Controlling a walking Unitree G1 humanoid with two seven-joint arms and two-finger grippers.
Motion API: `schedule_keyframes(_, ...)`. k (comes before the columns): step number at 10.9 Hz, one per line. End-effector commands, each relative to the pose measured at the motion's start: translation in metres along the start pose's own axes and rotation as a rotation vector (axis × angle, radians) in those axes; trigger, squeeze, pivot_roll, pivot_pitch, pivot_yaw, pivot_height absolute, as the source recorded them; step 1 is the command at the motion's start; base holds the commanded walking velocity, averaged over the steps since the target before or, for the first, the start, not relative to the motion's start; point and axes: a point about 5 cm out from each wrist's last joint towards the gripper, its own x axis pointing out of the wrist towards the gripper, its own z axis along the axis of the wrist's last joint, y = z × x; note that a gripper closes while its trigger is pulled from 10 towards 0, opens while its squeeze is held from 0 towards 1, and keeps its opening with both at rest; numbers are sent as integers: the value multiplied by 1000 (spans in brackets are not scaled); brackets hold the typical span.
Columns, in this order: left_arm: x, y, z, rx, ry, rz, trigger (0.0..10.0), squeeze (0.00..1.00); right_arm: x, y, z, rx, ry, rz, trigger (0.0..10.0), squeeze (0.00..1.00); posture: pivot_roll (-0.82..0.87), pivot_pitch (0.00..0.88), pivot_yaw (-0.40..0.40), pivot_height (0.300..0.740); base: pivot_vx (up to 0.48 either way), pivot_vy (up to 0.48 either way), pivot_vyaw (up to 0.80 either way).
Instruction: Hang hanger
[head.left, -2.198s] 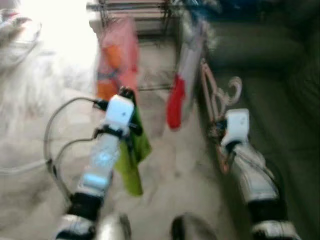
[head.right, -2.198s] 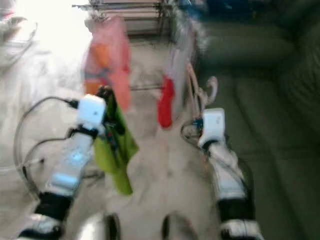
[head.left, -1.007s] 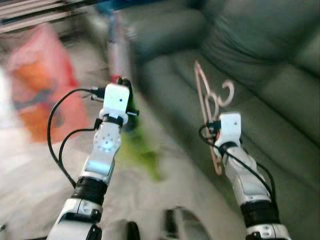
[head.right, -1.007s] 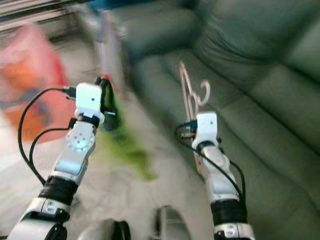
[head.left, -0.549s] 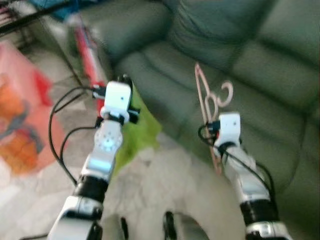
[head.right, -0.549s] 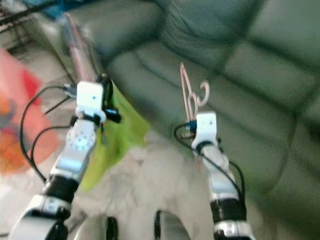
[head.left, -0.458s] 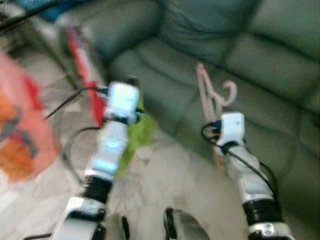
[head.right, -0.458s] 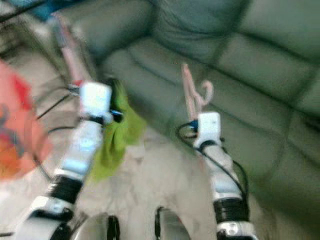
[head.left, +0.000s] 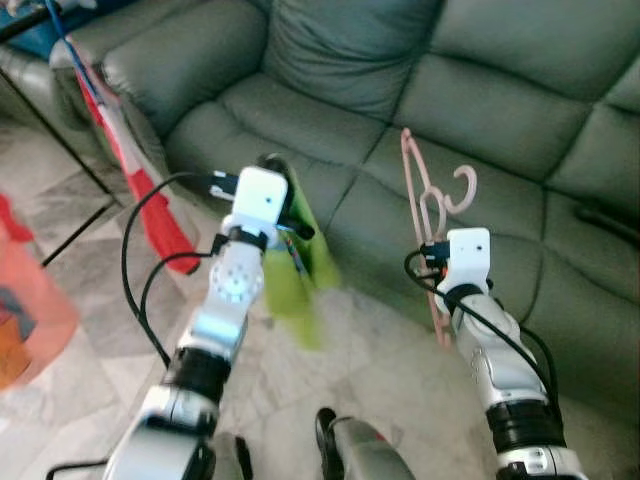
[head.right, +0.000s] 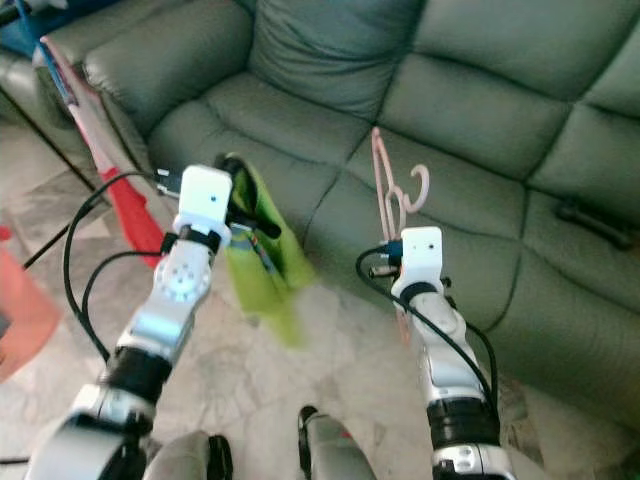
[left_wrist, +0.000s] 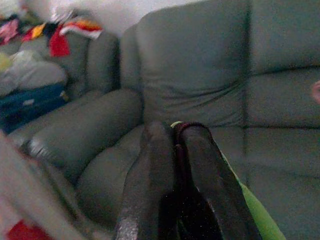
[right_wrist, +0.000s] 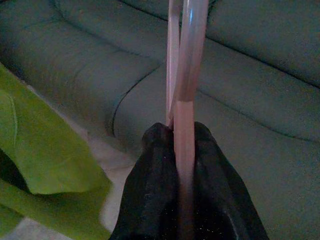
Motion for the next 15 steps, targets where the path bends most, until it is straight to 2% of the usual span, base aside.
schedule_keyframes(1,5,1,6,-14,-9,19,10000,0,-1,-4,3,-4,-12,-10,10000,0,-121,171,-46,740,0,0,0)
schedule_keyframes(2,7,0,4,2,22,19,10000,0,0,-4,0,-32,18,17,10000,0,-121,171,-46,740,0,0,0)
schedule_keyframes(3,8,-1,-7,15,109,21,10000,0,1,-10,0,-71,40,40,10000,0,-121,171,-46,740,0,0,0)
schedule_keyframes(4,9,1,-24,44,237,40,10000,0,1,-19,1,-161,100,132,10000,0,-122,179,-41,740,0,0,0)
schedule_keyframes(5,12,6,-30,-20,296,68,10000,0,-1,-33,9,-225,112,204,10000,0,-128,181,-42,740,0,0,0)
schedule_keyframes(6,16,7,-35,-22,366,67,10000,0,-4,-46,20,-296,117,280,10000,0,-133,182,-41,740,0,0,0)
schedule_keyframes(7,21,8,-35,0,395,39,10000,0,-8,-53,32,-340,119,374,10000,0,-134,183,-40,740,0,0,0)
schedule_keyframes(8,25,6,-29,6,358,-7,10000,0,-14,-51,39,-368,119,499,10000,0,-135,183,-37,740,0,0,0)
schedule_keyframes(9,28,1,-20,100,261,-103,10000,0,-26,-50,53,-378,105,664,10000,0,-131,181,-35,740,0,0,0)
schedule_keyframes(10,28,6,-22,101,278,-63,10000,0,-32,-56,55,-430,146,728,10000,0,-137,179,-37,740,0,0,0)
schedule_keyframes(11,30,10,-23,88,285,-30,10000,0,-38,-61,52,-468,197,785,10000,0,-137,178,-37,740,0,0,0)
schedule_keyframes(13,31,14,-23,94,289,-21,10000,0,-44,-62,50,-448,246,858,10000,0,-139,177,-39,740,0,0,0)
schedule_keyframes(14,33,15,-21,86,274,-34,10000,0,-46,-59,49,-440,254,884,10000,0,-138,176,-38,740,0,0,0)
schedule_keyframes(15,33,11,-16,73,227,-101,10000,0,-44,-61,46,-434,260,869,10000,0,-134,174,-33,740,0,0,0)
